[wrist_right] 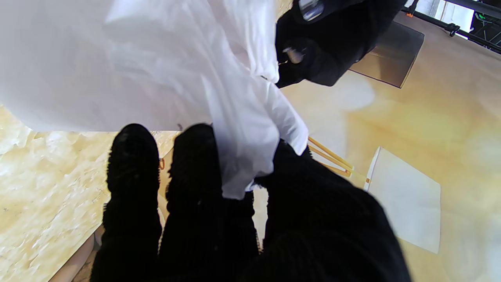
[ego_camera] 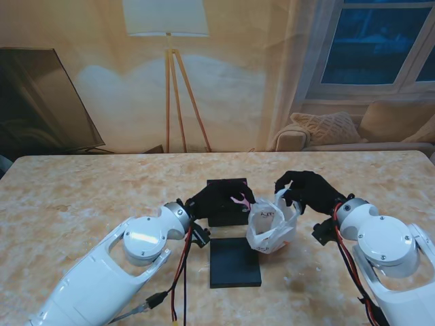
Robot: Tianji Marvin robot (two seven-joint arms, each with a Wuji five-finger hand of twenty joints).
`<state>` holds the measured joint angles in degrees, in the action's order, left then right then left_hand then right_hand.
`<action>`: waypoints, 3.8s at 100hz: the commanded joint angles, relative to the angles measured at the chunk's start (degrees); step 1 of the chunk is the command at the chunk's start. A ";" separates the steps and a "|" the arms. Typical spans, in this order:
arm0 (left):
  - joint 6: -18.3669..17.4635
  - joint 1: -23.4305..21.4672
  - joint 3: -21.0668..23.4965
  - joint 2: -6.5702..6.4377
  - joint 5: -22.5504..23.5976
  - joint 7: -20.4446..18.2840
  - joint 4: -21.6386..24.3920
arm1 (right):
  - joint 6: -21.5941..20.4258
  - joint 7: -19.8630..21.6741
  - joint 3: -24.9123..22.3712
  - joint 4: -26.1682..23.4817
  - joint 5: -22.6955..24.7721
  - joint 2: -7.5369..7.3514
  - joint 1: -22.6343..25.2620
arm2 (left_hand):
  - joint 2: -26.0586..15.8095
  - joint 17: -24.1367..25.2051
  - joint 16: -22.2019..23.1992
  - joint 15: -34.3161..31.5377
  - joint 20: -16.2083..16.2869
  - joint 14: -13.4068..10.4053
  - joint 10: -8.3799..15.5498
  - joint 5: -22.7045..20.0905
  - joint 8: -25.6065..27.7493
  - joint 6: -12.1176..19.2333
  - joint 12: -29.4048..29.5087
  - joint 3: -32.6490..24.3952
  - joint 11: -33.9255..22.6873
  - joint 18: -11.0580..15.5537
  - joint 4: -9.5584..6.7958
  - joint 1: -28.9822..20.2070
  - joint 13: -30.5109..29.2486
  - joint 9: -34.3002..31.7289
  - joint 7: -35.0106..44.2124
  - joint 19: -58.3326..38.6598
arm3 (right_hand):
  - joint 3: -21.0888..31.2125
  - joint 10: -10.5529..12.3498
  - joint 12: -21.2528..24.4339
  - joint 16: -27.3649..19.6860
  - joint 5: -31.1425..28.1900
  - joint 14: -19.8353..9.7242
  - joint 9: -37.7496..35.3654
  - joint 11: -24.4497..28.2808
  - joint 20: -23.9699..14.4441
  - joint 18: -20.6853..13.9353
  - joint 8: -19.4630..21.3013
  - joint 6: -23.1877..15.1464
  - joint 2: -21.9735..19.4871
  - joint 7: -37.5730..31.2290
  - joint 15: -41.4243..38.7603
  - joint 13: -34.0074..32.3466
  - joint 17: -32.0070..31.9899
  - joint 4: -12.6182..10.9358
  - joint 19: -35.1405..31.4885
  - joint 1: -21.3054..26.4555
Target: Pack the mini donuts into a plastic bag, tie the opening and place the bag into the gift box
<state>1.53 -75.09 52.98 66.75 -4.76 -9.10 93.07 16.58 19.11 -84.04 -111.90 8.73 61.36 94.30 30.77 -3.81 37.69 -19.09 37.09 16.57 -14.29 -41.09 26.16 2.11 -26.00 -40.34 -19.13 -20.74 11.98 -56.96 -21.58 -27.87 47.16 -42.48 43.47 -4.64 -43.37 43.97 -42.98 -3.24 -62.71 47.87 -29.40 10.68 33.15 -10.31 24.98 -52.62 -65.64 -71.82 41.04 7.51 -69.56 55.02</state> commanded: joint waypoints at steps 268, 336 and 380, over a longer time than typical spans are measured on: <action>9.63 -0.30 -3.72 3.05 -0.94 6.30 1.52 | 2.07 3.24 5.12 4.01 1.58 -0.30 -4.83 | 5.59 -3.33 12.13 -13.66 0.83 -2.63 5.53 6.41 -7.33 0.33 -5.64 -15.49 -9.10 1.85 -3.41 11.67 -9.04 -1.68 -18.28 -7.59 | -2.18 4.19 1.90 -1.96 -6.14 -4.03 -7.87 2.57 2.07 -2.44 -4.03 8.18 3.04 -3.80 -1.17 -4.22 4.58 4.22 -2.02 -6.15; 15.04 1.53 -4.92 4.37 -2.66 7.84 1.26 | 2.15 2.73 5.77 4.94 1.47 -0.15 -5.65 | 9.48 -3.78 12.23 -15.04 0.44 -0.66 1.70 -2.11 -4.13 -5.21 -6.15 -16.33 -9.21 1.01 2.41 15.69 -10.42 -4.43 -8.93 -9.14 | -0.87 5.44 3.33 -2.50 -7.29 -5.42 -9.64 3.13 3.30 -3.72 -4.79 7.86 4.57 -4.90 -2.98 -4.21 6.57 4.62 -2.70 -8.97; 17.13 1.94 -5.44 5.09 -3.23 9.18 1.41 | 1.53 2.90 6.20 5.37 0.72 -0.12 -6.02 | 9.13 -3.32 12.44 -15.36 0.83 -0.40 1.56 -1.32 -6.22 -6.72 -6.09 -19.32 -9.08 0.98 -2.10 19.20 -9.71 -3.89 -17.85 -9.01 | -0.38 5.88 3.89 -2.76 -7.35 -5.71 -9.79 3.35 3.66 -4.31 -5.03 7.72 4.97 -5.19 -3.22 -4.16 6.95 4.66 -2.93 -9.69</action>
<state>18.41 -73.27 47.58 71.47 -8.05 0.99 94.11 18.24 21.17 -78.25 -106.68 9.59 60.92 88.08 38.12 -7.72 49.10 -32.72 36.43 15.84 -12.72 -41.77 20.36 -5.41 -32.24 -57.30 -28.18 -19.40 10.88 -39.11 -30.64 -31.03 30.14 -50.47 47.60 -3.85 -40.38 42.61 -46.05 -4.77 -67.49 48.38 -26.31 8.40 27.42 -11.25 28.69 -52.03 -67.64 -75.31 46.82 7.46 -70.91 52.06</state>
